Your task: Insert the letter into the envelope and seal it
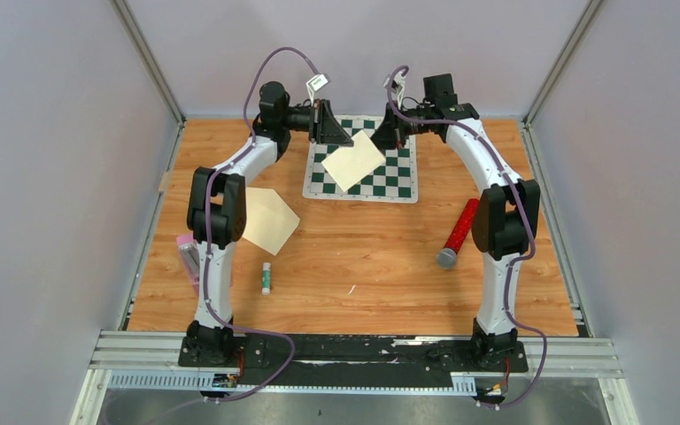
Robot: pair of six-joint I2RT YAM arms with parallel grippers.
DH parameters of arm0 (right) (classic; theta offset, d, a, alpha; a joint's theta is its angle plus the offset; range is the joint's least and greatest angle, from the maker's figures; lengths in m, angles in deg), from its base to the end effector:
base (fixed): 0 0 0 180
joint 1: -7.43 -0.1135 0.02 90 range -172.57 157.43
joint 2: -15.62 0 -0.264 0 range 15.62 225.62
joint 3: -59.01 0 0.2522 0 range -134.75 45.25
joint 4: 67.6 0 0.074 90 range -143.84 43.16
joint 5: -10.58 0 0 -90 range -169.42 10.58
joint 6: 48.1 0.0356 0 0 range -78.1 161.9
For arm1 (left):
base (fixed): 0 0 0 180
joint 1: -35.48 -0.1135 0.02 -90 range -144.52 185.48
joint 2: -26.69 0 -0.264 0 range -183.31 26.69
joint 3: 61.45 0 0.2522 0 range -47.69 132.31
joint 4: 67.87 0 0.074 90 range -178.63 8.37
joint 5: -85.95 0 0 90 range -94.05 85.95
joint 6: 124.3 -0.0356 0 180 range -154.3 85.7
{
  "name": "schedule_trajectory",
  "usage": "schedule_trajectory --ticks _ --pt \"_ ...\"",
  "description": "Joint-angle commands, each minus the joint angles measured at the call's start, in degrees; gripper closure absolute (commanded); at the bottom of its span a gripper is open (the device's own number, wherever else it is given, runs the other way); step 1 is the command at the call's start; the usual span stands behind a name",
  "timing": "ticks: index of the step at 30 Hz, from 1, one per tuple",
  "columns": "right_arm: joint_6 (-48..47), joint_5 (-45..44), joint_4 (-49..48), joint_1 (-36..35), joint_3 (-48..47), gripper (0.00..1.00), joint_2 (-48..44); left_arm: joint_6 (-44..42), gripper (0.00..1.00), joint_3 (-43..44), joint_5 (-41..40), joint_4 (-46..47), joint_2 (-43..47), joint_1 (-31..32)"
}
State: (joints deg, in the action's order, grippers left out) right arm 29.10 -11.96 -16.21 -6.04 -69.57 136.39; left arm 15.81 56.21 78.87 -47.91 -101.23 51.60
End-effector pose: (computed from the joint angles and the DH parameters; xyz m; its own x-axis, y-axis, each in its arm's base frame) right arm 0.4479 0.1411 0.3142 -0.4898 -0.2046 -0.8475 -0.8701 0.1760 0.4604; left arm 0.4779 -0.1749 0.2900 -0.6435 0.0875 -0.7604 0.7488 -0.1341 -0.6491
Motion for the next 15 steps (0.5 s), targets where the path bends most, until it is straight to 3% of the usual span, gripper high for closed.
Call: schedule_trajectory --ticks 1,4,9,15 --pt "-1.4 0.4 -0.9 -0.5 -2.4 0.93 -0.3 0.2 0.89 3.2 1.4 1.9 0.2 0.5" --pt "-1.5 -0.2 -0.9 -0.4 -2.2 0.88 -0.4 0.3 0.99 3.2 1.3 1.9 0.1 0.5" --pt "-4.0 -3.7 0.3 1.5 -1.0 0.77 -2.3 0.4 1.0 3.1 1.2 2.0 0.4 0.1" --pt "-10.6 -3.1 5.7 8.1 -2.9 0.49 -5.6 -0.7 1.0 1.8 0.1 1.9 1.7 -1.3"
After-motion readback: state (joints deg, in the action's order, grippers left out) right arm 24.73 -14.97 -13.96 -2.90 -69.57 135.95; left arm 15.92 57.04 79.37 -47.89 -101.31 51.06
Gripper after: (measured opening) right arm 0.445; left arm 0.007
